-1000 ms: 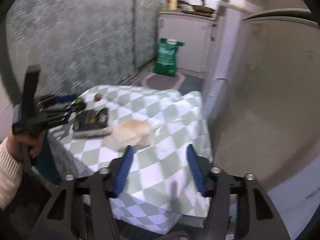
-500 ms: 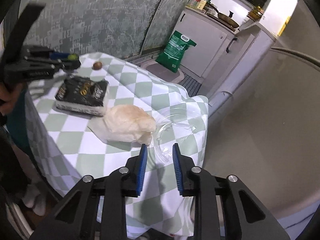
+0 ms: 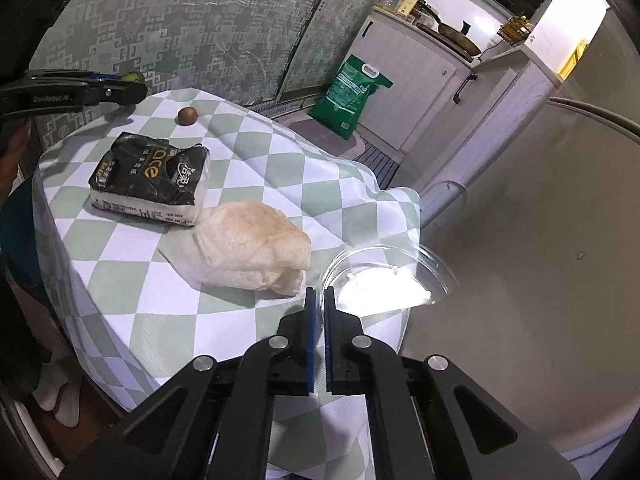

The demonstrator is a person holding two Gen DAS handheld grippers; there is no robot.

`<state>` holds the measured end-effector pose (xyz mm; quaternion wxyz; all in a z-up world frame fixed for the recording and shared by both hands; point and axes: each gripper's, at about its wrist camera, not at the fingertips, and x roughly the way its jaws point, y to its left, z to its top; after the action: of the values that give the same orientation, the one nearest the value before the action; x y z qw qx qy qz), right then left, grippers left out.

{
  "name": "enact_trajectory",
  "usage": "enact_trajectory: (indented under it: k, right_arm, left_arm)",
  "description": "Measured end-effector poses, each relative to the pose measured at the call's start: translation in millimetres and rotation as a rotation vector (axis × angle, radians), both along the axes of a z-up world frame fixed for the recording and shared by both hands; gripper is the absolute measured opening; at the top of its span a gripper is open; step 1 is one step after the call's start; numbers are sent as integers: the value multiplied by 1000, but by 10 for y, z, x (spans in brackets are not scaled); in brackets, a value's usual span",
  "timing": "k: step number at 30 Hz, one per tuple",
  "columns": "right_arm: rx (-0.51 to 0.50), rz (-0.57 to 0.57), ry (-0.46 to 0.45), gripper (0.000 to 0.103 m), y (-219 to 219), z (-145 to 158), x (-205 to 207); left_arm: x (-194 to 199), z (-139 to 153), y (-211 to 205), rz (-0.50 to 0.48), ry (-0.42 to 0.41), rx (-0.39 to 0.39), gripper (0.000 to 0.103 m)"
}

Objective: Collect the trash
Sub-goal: 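Grasp the green fruit with the left tool while the right tool grasps the plastic cup, then carry the green fruit and plastic cup over the teal bin with both tools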

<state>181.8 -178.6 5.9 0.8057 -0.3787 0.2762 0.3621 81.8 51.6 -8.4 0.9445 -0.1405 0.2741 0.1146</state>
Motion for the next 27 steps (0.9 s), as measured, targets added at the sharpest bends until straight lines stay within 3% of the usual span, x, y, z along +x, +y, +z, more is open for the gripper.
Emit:
enact_trajectory:
  k: [12, 27]
  right_arm:
    - [149, -31, 85, 3, -23, 312, 68]
    - [408, 39, 289, 3, 252, 763, -192]
  left_arm:
    - [-253, 151, 45, 22, -95, -35, 33]
    - [-694, 275, 349, 71, -156, -58, 33]
